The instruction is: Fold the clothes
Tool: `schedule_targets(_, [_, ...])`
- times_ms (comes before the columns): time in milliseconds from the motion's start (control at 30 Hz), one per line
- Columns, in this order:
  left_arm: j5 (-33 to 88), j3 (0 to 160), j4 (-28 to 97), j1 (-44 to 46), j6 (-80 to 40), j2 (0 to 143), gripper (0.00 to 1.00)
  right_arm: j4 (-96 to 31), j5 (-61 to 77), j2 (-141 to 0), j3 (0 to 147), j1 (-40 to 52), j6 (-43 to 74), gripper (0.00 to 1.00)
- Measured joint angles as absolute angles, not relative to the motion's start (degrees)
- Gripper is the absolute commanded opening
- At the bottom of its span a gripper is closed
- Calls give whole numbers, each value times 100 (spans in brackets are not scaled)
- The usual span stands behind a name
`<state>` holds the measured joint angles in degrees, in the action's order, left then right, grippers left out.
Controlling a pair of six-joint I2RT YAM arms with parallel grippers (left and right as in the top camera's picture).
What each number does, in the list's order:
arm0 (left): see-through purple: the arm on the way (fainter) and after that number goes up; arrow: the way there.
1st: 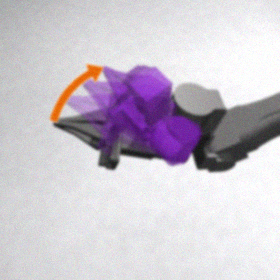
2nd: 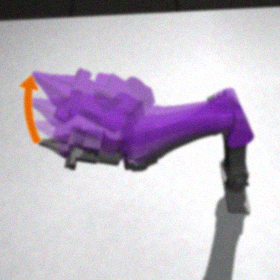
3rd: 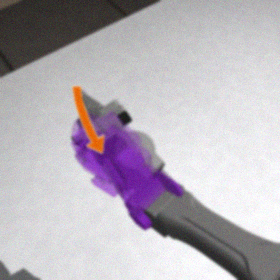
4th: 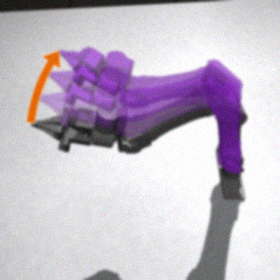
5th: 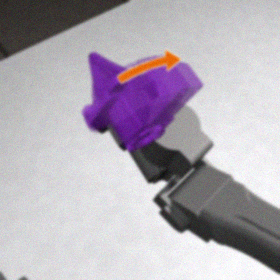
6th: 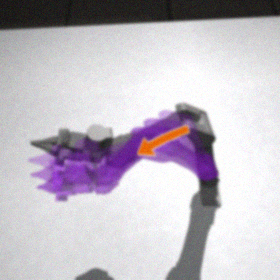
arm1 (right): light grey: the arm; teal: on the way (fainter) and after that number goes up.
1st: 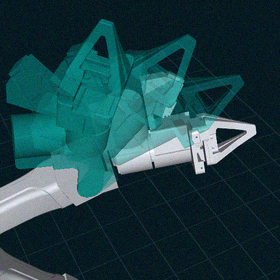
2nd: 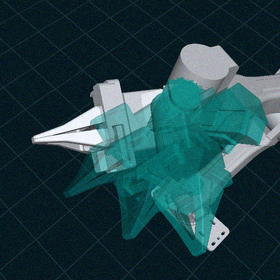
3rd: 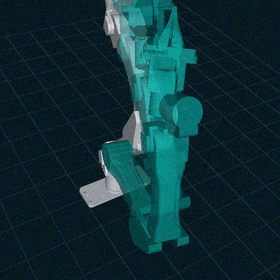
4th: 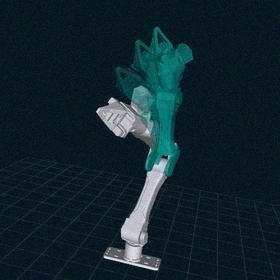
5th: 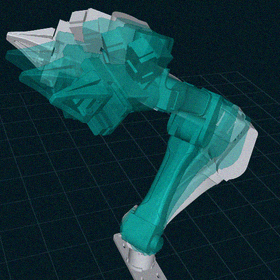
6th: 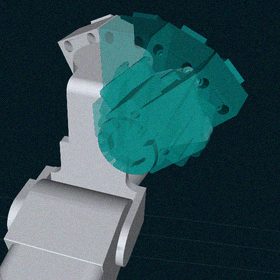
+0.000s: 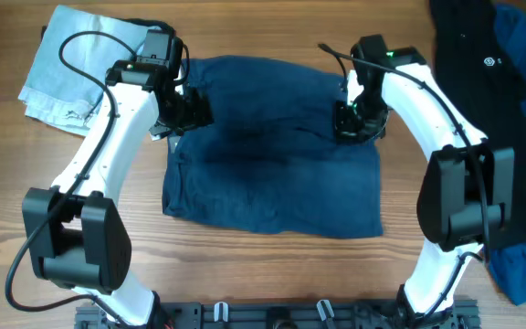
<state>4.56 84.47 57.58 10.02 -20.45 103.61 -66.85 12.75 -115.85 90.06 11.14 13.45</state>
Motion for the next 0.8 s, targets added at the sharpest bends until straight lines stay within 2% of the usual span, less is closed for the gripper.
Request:
schedule_targets(33, [454,8447,5756,1002,-2045,10361,83,-6613,1267,-11585,8960,1122,1317,46])
schedule_targets(100, [454,8447,5752,1002,-2045,10361,83,-6377,1256,-11563,9041,1122,1249,66])
schedule_targets(133, [454,8447,5756,1002,-2045,10361,82,-6302,1253,-11524,9201,1109,1227,74])
schedule_targets(167, [454,8447,5758,1002,-2045,10361,83,-6176,1247,-11419,9415,1090,1170,77])
schedule_targets(333, [451,8447,5758,1002,-2045,10361,83,-4687,1166,-10982,9793,622,1103,82])
schedule_targets(500, [451,8447,5763,1002,-2045,10366,83,-3782,1144,-11585,9808,-156,1098,82])
schedule_targets(633, [451,8447,5754,1002,-2045,10366,83,-3520,1157,-12534,9808,-290,1059,76])
schedule_targets(800, [451,8447,5760,1002,-2045,10368,83,-3376,1337,-12967,9808,-281,1066,62])
